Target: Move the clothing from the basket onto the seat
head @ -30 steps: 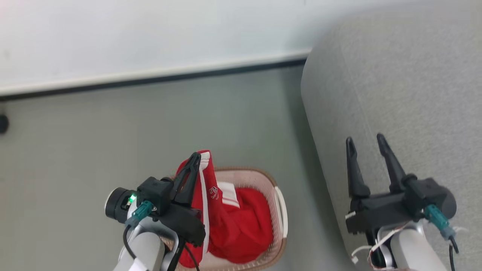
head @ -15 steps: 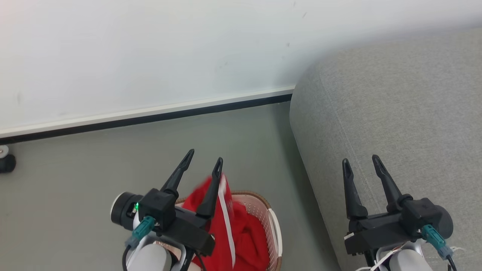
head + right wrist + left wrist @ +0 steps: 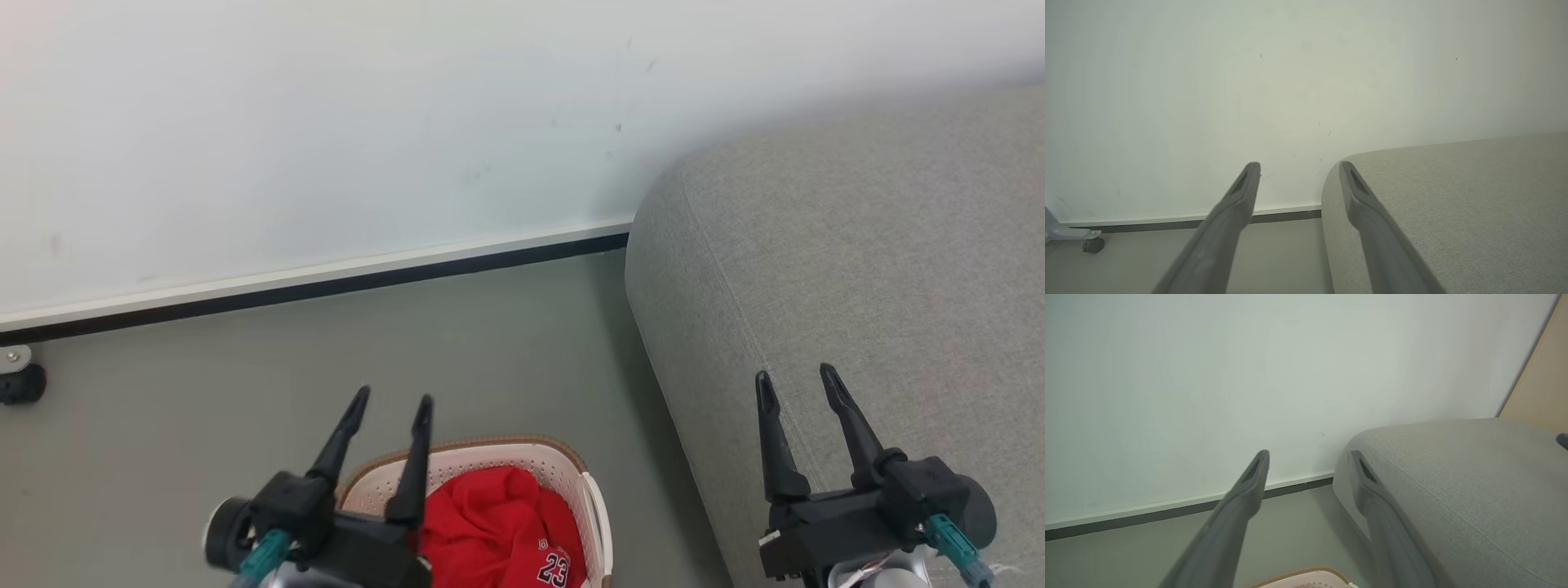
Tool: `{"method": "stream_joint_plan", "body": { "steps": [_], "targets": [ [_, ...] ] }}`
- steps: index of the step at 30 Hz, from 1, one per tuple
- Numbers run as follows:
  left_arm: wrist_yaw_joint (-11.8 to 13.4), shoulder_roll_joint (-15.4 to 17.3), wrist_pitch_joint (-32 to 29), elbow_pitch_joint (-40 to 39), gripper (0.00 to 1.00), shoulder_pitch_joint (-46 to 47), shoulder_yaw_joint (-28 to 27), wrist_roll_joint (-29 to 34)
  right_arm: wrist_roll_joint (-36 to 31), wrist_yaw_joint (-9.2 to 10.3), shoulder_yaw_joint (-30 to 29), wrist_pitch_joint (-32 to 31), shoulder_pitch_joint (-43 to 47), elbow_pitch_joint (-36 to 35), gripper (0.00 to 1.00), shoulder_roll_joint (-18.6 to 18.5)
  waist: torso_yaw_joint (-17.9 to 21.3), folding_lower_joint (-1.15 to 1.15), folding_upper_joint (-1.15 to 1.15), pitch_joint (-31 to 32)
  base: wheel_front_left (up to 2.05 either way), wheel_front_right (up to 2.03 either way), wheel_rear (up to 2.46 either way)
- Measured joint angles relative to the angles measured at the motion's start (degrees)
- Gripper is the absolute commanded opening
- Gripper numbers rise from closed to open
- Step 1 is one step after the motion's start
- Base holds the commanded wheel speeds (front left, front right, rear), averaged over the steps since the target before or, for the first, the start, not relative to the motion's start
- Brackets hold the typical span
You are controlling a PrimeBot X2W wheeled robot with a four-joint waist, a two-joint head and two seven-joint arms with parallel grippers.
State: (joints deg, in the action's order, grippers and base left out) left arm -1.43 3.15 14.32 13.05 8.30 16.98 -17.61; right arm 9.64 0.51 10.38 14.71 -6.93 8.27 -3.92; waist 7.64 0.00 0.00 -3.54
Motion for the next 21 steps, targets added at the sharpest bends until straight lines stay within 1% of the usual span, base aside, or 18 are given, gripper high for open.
{"method": "stream_joint_plan", "body": {
  "steps": [14,21],
  "targets": [
    [4.56,3.27,0.0,-3.53,1.0,-8.39,-8.42,-1.11,-0.24,0.01,-0.81,0.0,3.61,-1.18,1.0,-0.87,-1.05,0.0,-0.01,2.74,0.0,0.0,0.0],
    [5.61,3.54,0.0,-5.73,1.0,-12.91,-11.4,-2.45,-0.88,0.0,-1.0,0.0,5.35,-2.24,1.0,-1.41,-1.42,0.0,0.0,3.57,0.0,0.0,0.0]
  ]
}}
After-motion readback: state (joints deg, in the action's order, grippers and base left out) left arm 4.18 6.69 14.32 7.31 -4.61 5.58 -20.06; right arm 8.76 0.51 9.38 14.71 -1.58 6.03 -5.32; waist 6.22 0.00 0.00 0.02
